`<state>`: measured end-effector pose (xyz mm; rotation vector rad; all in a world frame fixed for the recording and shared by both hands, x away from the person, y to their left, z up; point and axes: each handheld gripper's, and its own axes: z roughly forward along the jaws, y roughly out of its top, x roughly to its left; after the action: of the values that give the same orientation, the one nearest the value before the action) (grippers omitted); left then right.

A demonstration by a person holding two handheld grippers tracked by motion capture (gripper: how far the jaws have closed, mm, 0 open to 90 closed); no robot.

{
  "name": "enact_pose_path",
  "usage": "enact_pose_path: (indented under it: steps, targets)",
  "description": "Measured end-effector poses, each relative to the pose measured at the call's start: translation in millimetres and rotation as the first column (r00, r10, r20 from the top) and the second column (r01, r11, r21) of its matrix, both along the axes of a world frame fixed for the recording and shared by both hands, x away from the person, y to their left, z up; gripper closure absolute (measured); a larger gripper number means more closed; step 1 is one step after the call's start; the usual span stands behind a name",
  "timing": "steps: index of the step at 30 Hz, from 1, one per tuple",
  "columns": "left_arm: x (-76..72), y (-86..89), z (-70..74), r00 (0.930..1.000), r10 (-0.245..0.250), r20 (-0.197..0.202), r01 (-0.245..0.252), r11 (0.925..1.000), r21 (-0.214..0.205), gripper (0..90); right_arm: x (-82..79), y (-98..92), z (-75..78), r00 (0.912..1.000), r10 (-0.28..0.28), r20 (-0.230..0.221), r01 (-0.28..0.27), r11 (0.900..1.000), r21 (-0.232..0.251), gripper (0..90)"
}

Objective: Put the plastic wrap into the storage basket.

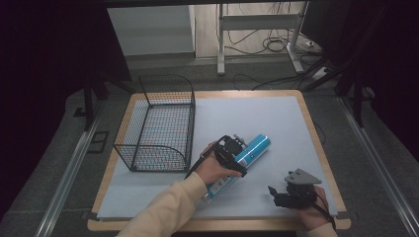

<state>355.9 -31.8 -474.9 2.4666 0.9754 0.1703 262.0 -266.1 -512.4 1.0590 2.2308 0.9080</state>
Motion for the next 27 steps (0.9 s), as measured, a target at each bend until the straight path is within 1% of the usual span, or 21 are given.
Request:
enact_pose_path:
  steps: [2,5,7,10,11,14,15,16,17,18,19,20,21,22,24,27]
  targets:
    - [2.5,-4.5,-3.1,0.9999,-0.012,0.002,0.012,0.9997,0.021,14.8,-0.2,0.2,0.1,1.0000,0.001,-0.001,-0.001,1.0000,0.000,12.8]
    - [6.7,-10.7,-8.4,0.9997,-0.015,-0.017,0.016,0.9990,0.042,14.7,-0.9,0.9,0.2,1.0000,0.008,-0.003,-0.008,1.0000,-0.002,12.8]
    - [9.7,-14.5,-10.8,0.9995,-0.018,-0.026,0.019,0.9985,0.051,14.7,-0.9,1.3,-0.2,1.0000,0.009,-0.003,-0.009,1.0000,-0.003,12.8]
    - [12.9,-18.1,-12.9,0.9992,-0.010,-0.039,0.012,0.9983,0.056,15.3,-0.5,0.6,-0.1,1.0000,0.006,-0.002,-0.006,1.0000,-0.003,12.8]
    - [14.0,-19.1,-14.2,0.9989,-0.008,-0.045,0.010,0.9984,0.056,16.6,-0.4,0.3,-0.1,1.0000,0.005,-0.002,-0.005,1.0000,-0.003,12.8]
    - [17.7,-21.2,-19.0,0.9971,0.000,-0.076,0.005,0.9971,0.075,18.6,-0.4,0.0,-0.2,1.0000,0.005,-0.003,-0.005,1.0000,-0.004,12.7]
    - [18.2,-21.5,-19.9,0.9970,0.005,-0.078,0.001,0.9971,0.077,19.6,-0.4,0.1,-0.2,1.0000,0.004,-0.004,-0.004,1.0000,-0.005,12.8]
    - [19.3,-21.7,-22.2,0.9967,0.001,-0.081,0.007,0.9953,0.096,22.6,-0.3,0.0,0.1,1.0000,0.003,-0.001,-0.003,1.0000,-0.004,12.7]
    - [19.3,-21.7,-22.2,0.9967,0.001,-0.081,0.007,0.9953,0.096,24.2,-0.3,0.0,0.1,1.0000,0.003,-0.001,-0.003,1.0000,-0.004,12.7]
    - [19.8,-21.8,-23.4,0.9965,0.002,-0.083,0.007,0.9944,0.106,24.2,-0.2,-0.1,0.3,1.0000,0.002,0.000,-0.002,1.0000,-0.002,12.6]
    - [20.9,-21.5,-24.8,0.9944,-0.001,-0.106,0.011,0.9952,0.097,26.8,0.0,-0.5,0.8,1.0000,0.000,0.001,0.000,1.0000,0.000,12.6]
    - [20.9,-21.5,-24.8,0.9944,-0.001,-0.106,0.011,0.9952,0.097,28.2,0.0,-0.5,0.8,1.0000,0.000,0.001,0.000,1.0000,0.000,12.6]
    - [21.4,-21.4,-25.1,0.9927,0.001,-0.121,0.010,0.9961,0.087,28.2,0.0,-0.7,0.9,1.0000,0.000,0.000,0.000,1.0000,-0.001,12.6]
    - [21.8,-21.4,-24.9,0.9918,0.001,-0.128,0.010,0.9964,0.084,30.2,0.1,-0.8,0.6,1.0000,0.000,0.000,0.000,1.0000,-0.001,12.6]
    - [22.8,-21.6,-24.4,0.9904,0.006,-0.138,0.006,0.9965,0.083,31.0,0.0,-0.8,0.5,1.0000,-0.003,0.002,0.003,1.0000,-0.004,12.6]
    - [24.4,-20.9,-23.6,0.9883,0.007,-0.153,0.006,0.9966,0.083,31.2,0.0,-1.4,1.7,0.9999,-0.011,0.011,0.011,0.9999,0.003,12.6]
